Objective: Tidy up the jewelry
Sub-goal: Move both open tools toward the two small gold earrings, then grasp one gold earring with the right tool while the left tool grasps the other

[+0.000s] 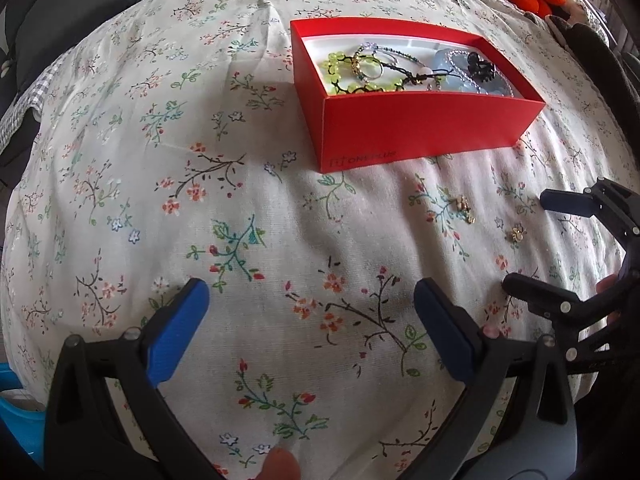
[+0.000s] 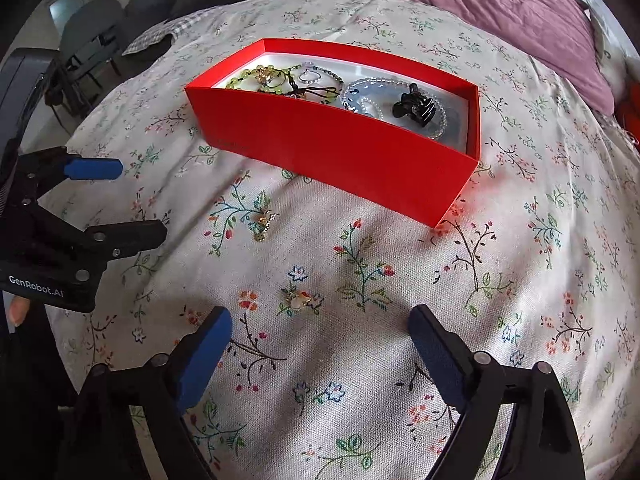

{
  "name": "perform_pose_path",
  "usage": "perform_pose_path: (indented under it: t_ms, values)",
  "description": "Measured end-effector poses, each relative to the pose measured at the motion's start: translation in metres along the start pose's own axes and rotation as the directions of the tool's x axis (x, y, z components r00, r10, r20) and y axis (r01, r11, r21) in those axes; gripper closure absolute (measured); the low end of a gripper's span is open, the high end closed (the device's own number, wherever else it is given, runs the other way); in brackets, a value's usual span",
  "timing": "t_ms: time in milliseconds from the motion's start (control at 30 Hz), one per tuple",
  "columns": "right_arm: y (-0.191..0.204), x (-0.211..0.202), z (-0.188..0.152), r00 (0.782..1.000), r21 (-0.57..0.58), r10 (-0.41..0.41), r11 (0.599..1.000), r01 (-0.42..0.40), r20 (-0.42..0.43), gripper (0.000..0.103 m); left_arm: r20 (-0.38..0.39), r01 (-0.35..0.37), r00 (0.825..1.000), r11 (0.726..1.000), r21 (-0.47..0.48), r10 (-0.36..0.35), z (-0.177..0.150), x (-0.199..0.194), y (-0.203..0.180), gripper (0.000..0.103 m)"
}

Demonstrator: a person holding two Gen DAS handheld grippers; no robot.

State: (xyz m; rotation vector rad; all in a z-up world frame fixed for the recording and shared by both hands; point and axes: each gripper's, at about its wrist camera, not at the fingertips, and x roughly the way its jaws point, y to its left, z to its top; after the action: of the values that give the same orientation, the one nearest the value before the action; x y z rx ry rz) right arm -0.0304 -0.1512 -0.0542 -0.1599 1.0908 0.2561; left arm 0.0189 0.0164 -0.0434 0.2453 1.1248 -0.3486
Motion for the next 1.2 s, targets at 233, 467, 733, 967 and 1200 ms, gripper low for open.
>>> perform_pose_path:
  t_ms: [233,467,733,967,1200]
  values:
    - [-0.001,-0.002,0.001,1.0,-0.004,-0.011,1.0,0.011,0.017,0.034,0.004,-0.008,1.0,1.0,0.017,0.008,-0.001,-0.001,-0.005,0.001]
    - [0.011,-0.003,0.002,0.999,-0.052,-0.022,0.998,0.023,0.028,0.058,0.01,0.004,1.0,0.999,0.032,-0.005,0.001,-0.004,-0.014,0.001]
    - [0.019,0.0,0.004,1.0,-0.098,0.009,0.995,-0.007,0.021,0.093,0.028,0.064,0.997,0.996,0.063,-0.066,0.008,-0.006,-0.028,0.001]
    - [0.012,-0.006,0.005,1.0,-0.063,0.001,0.998,0.0,0.022,0.094,0.091,0.184,0.977,0.978,0.101,-0.193,0.016,-0.01,-0.045,0.012]
    - [0.002,-0.011,0.005,1.0,-0.037,-0.009,0.999,0.01,0.026,0.094,0.07,0.255,0.961,0.955,0.15,-0.267,0.02,0.0,-0.062,0.043]
